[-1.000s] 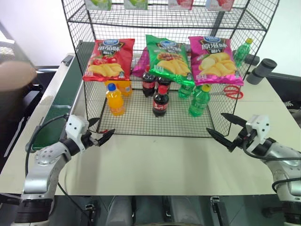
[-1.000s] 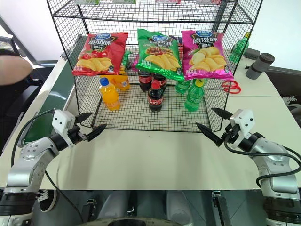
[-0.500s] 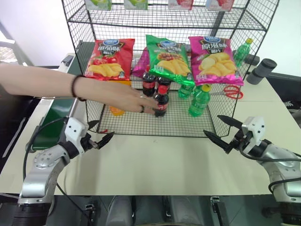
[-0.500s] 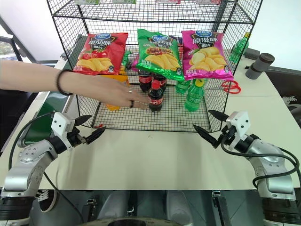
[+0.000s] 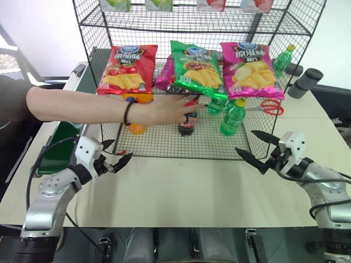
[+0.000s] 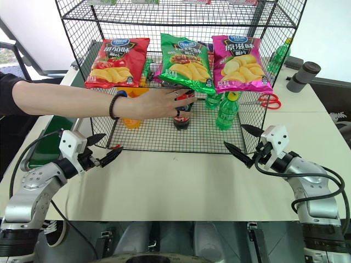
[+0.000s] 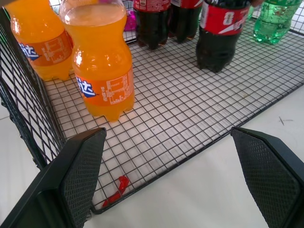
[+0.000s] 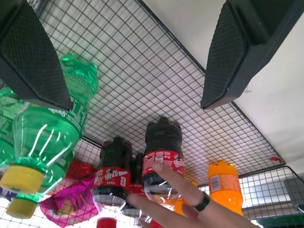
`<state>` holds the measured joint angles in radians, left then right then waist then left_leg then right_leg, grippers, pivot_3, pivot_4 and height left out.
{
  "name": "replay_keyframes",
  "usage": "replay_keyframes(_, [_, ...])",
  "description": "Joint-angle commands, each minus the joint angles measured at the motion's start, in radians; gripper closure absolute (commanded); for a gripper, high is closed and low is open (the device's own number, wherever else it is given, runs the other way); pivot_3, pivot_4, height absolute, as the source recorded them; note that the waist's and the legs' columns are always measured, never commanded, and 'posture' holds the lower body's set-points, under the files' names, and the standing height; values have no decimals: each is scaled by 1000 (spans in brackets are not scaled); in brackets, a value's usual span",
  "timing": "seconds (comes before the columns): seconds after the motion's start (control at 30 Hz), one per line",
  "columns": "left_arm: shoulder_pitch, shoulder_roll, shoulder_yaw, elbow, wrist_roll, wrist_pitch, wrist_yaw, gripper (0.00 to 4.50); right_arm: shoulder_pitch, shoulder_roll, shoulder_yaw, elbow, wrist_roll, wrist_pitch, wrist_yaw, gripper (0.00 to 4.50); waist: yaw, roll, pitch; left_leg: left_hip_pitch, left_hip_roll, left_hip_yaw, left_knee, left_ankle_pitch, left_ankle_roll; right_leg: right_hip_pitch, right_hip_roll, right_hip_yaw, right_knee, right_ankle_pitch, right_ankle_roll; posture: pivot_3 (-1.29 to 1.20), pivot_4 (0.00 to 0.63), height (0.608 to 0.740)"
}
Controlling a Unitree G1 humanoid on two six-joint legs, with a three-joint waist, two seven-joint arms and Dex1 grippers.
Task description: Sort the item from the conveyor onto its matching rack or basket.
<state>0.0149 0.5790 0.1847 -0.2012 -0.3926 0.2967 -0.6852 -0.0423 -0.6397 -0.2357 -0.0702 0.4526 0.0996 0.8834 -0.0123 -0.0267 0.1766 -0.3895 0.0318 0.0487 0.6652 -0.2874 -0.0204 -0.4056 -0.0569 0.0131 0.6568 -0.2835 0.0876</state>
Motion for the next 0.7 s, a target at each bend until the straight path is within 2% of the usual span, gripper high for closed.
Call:
replay_keyframes(0.03, [-15,6,26,-20,1,-22,5,0,-28,6,-2,-2,-2,-12,-2,28,0,0,0,0,0,0,0,0,0,0,0,0,0,0,0,0,150,740])
replay_keyframes(0.7, [-22,-10,39,-19,-1,-41,32,0,-111,5,29,50,-28,-23,15,28,-1,0,0,0,0,0,0,0,0,0,0,0,0,0,0,0,150,740])
